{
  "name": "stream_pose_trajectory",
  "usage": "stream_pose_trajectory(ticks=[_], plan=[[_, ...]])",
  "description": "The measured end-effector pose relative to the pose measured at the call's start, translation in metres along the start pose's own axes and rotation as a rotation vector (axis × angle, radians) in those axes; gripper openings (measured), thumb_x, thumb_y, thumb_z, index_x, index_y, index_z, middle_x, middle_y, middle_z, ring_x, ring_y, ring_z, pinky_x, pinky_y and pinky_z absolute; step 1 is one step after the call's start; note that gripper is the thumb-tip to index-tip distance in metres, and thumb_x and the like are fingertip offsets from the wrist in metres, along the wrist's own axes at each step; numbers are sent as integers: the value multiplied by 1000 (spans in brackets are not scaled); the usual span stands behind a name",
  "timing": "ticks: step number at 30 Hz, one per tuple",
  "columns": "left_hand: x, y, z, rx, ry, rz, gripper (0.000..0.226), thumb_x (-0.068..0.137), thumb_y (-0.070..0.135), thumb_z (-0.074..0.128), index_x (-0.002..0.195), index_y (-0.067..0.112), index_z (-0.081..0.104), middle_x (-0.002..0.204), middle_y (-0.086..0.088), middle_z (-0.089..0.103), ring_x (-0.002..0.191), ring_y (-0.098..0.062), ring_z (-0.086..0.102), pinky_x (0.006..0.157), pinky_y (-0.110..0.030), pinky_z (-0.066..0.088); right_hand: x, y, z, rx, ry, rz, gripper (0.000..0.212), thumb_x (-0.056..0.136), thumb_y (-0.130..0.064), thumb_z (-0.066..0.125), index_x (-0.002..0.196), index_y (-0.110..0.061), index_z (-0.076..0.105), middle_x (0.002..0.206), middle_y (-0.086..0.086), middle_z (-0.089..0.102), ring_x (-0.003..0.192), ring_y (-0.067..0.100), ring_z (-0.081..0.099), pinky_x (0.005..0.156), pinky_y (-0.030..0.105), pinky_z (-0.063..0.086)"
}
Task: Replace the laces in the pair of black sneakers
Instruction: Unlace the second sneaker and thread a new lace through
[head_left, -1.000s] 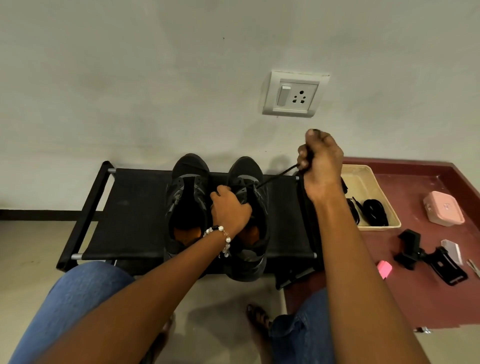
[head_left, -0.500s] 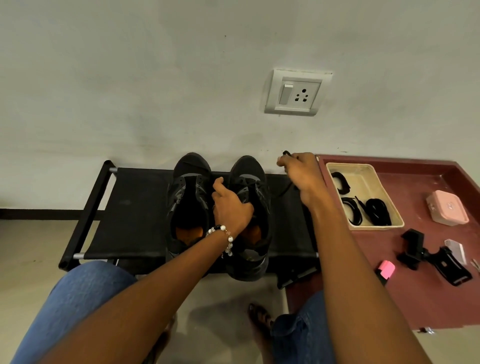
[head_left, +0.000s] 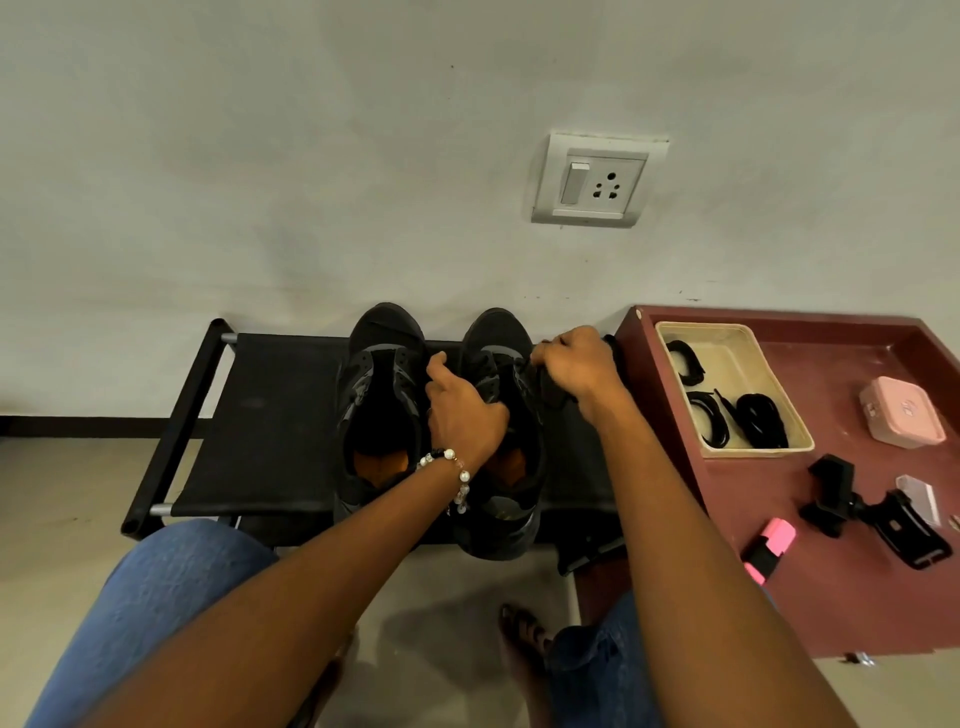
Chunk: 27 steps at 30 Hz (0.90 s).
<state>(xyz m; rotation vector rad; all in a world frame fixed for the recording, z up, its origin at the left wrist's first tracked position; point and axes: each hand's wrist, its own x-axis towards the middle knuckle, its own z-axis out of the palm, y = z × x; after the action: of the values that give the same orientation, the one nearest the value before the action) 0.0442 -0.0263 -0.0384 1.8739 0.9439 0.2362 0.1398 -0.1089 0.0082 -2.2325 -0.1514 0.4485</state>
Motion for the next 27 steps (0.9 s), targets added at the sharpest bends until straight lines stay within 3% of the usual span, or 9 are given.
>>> stream_pose_trajectory(ticks=[5, 9, 12, 14, 16, 19, 23, 25, 27], plan=[[-2, 3, 0, 20, 15, -22, 91, 79, 10, 70, 149, 12, 11, 135, -18, 40, 86, -20, 47, 68, -30, 39, -12, -18, -41, 505, 138, 14, 17, 79, -12, 55, 67, -6, 64, 69, 9, 62, 53, 13, 42, 55, 29, 35], [-3, 5, -1, 38, 28, -31, 90, 79, 5, 69, 149, 12, 12, 135, -18, 41, 83, -18, 44, 67, -29, 38, -16, -15, -45, 531, 222, 28, 20, 81, -14, 54, 67, -4, 64, 71, 9, 62, 59, 15, 46, 61, 34, 38], [-4, 6, 0, 55, 32, -32, 89, 79, 5, 68, 149, 12, 13, 135, -18, 40, 82, -20, 45, 66, -30, 38, -13, -11, -47, 177, 221, -25, 26, 82, -17, 58, 80, 7, 65, 74, 15, 56, 68, 23, 51, 63, 31, 40], [-4, 7, -1, 69, 34, -29, 87, 79, 5, 68, 148, 13, 16, 135, -18, 39, 82, -20, 45, 66, -30, 39, -13, -4, -46, -334, 201, 14, 29, 85, -24, 63, 101, 0, 64, 105, 20, 60, 101, 32, 56, 81, 35, 45], [-4, 7, -1, 92, 30, -26, 83, 78, 5, 68, 146, 12, 20, 136, -18, 38, 82, -21, 44, 66, -31, 39, -18, -4, -44, -674, 168, 94, 41, 87, -27, 66, 121, -7, 55, 141, 23, 39, 133, 42, 31, 106, 48, 32], [-6, 8, -2, 149, 38, 15, 77, 80, 11, 70, 143, 12, 26, 135, -19, 36, 89, -26, 50, 69, -31, 41, -22, -15, -42, -624, 55, 54, 42, 91, -20, 58, 130, -9, 47, 153, 24, 19, 141, 42, 13, 111, 50, 22], [-7, 6, -2, 302, 59, 114, 64, 82, 29, 72, 134, 14, 39, 135, -15, 34, 121, -35, 41, 87, -34, 43, -15, -20, -40, -414, -64, -92, 43, 95, -8, 43, 138, -6, 43, 145, 20, 39, 135, 36, 35, 108, 43, 37], [-6, 7, -6, 370, 58, 173, 54, 82, 34, 71, 128, 15, 49, 133, -12, 38, 123, -34, 39, 91, -36, 44, -12, -16, -34, -235, -114, -108, 41, 95, 0, 41, 135, -4, 48, 127, 18, 55, 117, 30, 56, 98, 37, 48], [-4, 8, -9, 419, 38, 209, 46, 83, 39, 69, 121, 16, 58, 128, -10, 46, 120, -32, 43, 93, -39, 46, -12, -14, -28, -96, -153, -111, 31, 94, 9, 40, 118, 1, 58, 99, 15, 64, 85, 22, 66, 76, 26, 55]])
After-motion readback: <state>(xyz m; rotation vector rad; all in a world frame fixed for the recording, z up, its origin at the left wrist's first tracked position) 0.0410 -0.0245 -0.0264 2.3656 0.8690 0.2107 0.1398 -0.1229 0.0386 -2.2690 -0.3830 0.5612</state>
